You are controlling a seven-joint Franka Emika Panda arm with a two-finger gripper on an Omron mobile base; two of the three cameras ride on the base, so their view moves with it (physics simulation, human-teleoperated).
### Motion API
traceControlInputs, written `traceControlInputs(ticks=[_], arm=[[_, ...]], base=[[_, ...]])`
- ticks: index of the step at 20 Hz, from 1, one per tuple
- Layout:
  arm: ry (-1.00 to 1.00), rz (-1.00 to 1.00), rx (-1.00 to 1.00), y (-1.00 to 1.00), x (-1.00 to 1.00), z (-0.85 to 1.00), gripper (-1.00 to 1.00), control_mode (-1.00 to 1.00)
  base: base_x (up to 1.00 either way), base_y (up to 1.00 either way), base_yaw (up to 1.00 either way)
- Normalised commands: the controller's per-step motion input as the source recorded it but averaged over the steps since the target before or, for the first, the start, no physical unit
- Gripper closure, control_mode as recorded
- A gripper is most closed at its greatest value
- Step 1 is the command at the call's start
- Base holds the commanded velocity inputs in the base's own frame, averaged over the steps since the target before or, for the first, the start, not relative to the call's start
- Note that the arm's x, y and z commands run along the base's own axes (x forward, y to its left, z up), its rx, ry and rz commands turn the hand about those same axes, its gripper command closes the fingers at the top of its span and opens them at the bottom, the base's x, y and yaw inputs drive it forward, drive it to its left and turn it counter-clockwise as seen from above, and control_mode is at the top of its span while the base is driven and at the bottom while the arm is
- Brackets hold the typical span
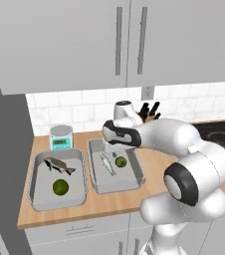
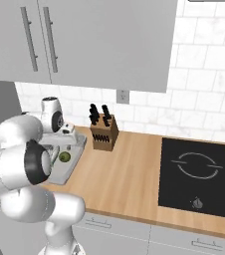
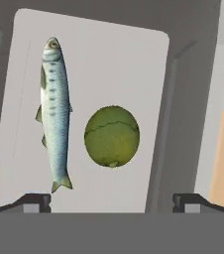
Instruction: Place one lime and one fish in each tupperware on the nearby counter, to pack two identical lunches.
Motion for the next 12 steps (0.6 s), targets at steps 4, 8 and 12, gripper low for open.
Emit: traceControlInputs(ticks=[4, 8, 12], arm=[[-0.01, 0.00, 0.03, -0.01, -1.00, 0.01, -1.00, -1.00], [0.00, 0.00, 0.01, -0.01, -1.00, 0.04, -1.00, -1.00], [-0.04, 0.00, 0.00, -0.06, -0.97, 0.50, -1.00, -1.00]], base=[[0.00, 0.00, 0.00], [0.00, 0.00, 0.00], [0.00, 0.00, 0.00]])
